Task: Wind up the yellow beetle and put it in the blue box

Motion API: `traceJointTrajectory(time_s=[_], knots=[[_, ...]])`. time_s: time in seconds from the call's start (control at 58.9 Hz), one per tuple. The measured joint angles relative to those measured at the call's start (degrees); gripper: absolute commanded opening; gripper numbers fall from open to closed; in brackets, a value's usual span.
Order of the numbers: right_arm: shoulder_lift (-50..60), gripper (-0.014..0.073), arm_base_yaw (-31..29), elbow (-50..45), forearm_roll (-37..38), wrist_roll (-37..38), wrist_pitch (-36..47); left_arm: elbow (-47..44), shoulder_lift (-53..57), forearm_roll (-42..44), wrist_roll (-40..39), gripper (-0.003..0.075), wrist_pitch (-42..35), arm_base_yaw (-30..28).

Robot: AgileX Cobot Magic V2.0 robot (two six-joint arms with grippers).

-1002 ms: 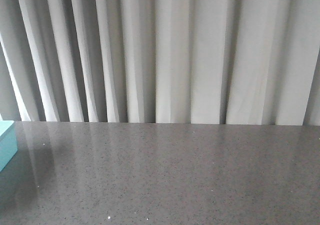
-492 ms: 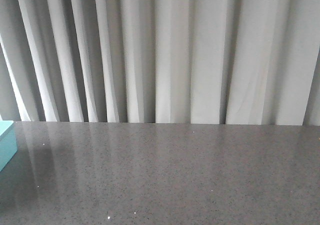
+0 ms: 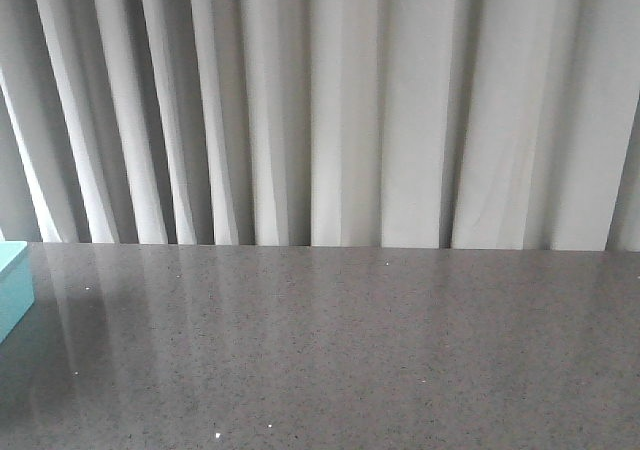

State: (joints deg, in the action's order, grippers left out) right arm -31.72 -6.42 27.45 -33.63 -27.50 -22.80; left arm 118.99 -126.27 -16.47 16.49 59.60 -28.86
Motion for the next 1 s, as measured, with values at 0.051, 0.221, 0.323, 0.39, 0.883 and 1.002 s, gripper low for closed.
traceJointTrajectory(time_s=[0.051,0.221,0.323,0.39,0.883,1.002], knots=[[0.0,-0.0007,0.0,0.0,0.0,0.0,0.0,0.0,0.2,0.0,-0.7,0.0499,0.2,0.0],[0.0,-0.0007,0.0,0.0,0.0,0.0,0.0,0.0,1.9,-0.1,-1.6,0.0482,0.0,0.0],[0.0,-0.0007,0.0,0.0,0.0,0.0,0.0,0.0,3.9,-1.1,-1.8,0.0461,-0.5,0.0],[0.0,-0.0007,0.0,0.0,0.0,0.0,0.0,0.0,5.7,-2.5,-1.8,0.0431,-0.2,0.0],[0.0,-0.0007,0.0,0.0,0.0,0.0,0.0,0.0,25.4,-35.1,6.2,-0.0007,8.6,0.1],[0.0,-0.0007,0.0,0.0,0.0,0.0,0.0,0.2,32.4,-39.8,7.7,-0.0006,11.5,0.1]])
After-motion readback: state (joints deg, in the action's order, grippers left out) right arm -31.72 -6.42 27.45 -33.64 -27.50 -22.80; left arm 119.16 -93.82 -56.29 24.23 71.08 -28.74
